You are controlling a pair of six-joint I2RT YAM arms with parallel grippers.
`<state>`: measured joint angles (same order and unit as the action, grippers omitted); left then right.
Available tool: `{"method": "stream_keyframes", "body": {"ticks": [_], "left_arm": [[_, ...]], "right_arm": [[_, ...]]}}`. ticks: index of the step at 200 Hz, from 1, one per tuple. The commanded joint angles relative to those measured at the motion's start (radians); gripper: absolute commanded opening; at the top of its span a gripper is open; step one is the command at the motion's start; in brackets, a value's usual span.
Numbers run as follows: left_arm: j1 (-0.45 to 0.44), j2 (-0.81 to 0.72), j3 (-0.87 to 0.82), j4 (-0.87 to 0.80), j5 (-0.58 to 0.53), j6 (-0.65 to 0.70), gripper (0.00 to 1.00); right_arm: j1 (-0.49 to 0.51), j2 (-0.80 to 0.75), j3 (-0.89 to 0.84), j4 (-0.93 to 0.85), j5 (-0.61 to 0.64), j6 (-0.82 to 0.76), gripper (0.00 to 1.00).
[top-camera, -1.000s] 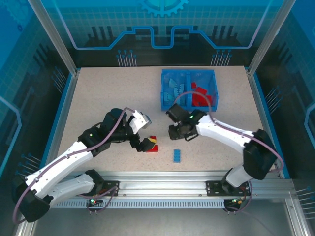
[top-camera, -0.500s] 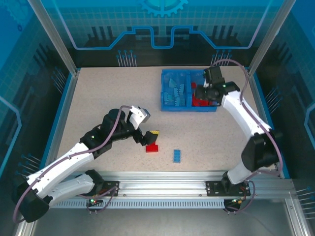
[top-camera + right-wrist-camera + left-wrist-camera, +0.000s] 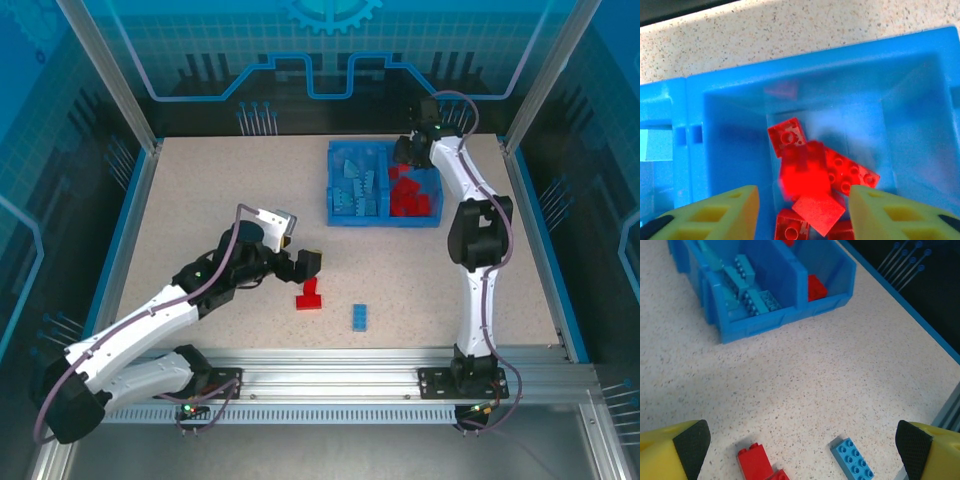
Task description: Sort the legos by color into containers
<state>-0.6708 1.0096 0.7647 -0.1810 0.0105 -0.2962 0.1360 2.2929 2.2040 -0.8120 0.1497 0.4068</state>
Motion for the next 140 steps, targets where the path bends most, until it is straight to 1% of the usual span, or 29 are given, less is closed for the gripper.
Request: {"method": "stream_keyframes", "body": {"ticks": [1, 41, 58, 78, 110, 126, 140], "left_arm": [[-0.007, 0.037, 0.047, -0.094, -0.054, -0.133, 0.99], [-0.006, 0.146, 0.085, -0.160, -0.016, -0.246, 0.99], [-0.006, 0.185, 0.084, -0.160, -0.008, -0.292, 0.99], [-0.009, 0.226, 0.084, -0.149, 0.004, -0.329, 0.99], [-0.026, 0.261, 0.088, -0.139, 0.002, -0.335, 0.99], [-0.039, 0.270, 0.089, -0.143, -0.016, -0.324, 0.99], [-0.060, 0.277, 0.101, -0.154, -0.040, -0.296, 0.99]], "right_arm": [[-0.013, 0.014, 0.088, -0.097, -0.008, 0.001, 0.55], [-0.005, -0.020, 0.129, -0.143, -0.040, -0.018, 0.54], [0.002, -0.083, 0.083, -0.138, -0.063, -0.036, 0.55], [0.008, -0.184, -0.008, -0.124, -0.099, -0.056, 0.57], [0.044, -0.405, -0.214, -0.095, -0.196, -0.106, 0.62], [0.092, -0.555, -0.386, -0.065, -0.200, -0.103, 0.64], [0.158, -0.699, -0.586, -0.022, -0.197, -0.099, 0.67]]}}
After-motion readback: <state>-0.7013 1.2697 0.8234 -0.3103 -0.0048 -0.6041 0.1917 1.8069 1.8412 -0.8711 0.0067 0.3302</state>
